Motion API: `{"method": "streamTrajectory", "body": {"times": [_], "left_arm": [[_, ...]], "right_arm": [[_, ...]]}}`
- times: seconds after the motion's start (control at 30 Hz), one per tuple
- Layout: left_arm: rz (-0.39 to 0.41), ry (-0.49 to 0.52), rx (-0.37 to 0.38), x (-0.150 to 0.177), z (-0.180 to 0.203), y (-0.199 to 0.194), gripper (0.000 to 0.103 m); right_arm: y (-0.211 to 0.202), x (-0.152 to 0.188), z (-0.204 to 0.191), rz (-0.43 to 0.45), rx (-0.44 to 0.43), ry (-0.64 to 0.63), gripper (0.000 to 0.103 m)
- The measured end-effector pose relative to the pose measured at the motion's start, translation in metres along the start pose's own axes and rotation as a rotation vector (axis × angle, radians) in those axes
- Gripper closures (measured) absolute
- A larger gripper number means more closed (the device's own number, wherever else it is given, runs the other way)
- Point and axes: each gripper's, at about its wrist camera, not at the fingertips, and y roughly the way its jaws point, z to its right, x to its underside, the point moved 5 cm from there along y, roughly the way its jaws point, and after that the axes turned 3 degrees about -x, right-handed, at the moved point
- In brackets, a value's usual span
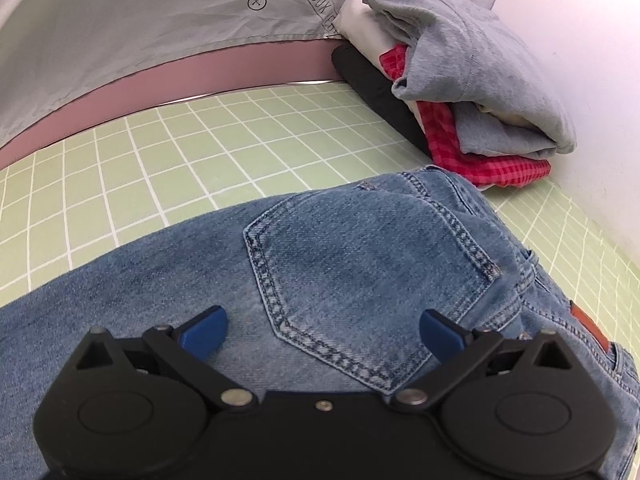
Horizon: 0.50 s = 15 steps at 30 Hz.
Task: Fold clothes
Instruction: 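Grasp the jeans leg hem with the left tool and pull it straight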
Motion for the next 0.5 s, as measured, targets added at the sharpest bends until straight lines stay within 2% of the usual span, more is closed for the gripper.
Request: {"method": "streamTrajectory", "body": {"times": [0.03, 0.07, 0.2, 0.27, 0.5], "left_arm": [[0.002, -0.001, 0.002, -0.001, 0.001, 0.000, 0.038], [0.005, 0.004, 0.004, -0.002, 0.003, 0.000, 0.045], [0.023, 0.038, -0.001, -0.006, 0.010, 0.000, 0.081], [0.020, 0.057, -0.014, -0.008, 0.012, 0.001, 0.088], [0.013, 0.098, -0.060, -0.015, 0.025, 0.003, 0.091]], "right_arm": [[0.001, -0.001, 0.001, 0.006, 0.000, 0.003, 0.000], [0.002, -0.001, 0.002, 0.012, -0.001, 0.007, 0.000], [0.012, -0.004, 0.017, 0.015, -0.025, 0.130, 0.000], [0.020, -0.005, 0.028, 0.006, -0.051, 0.225, 0.000], [0.033, -0.020, 0.030, 0.006, -0.089, 0.202, 0.000]]}}
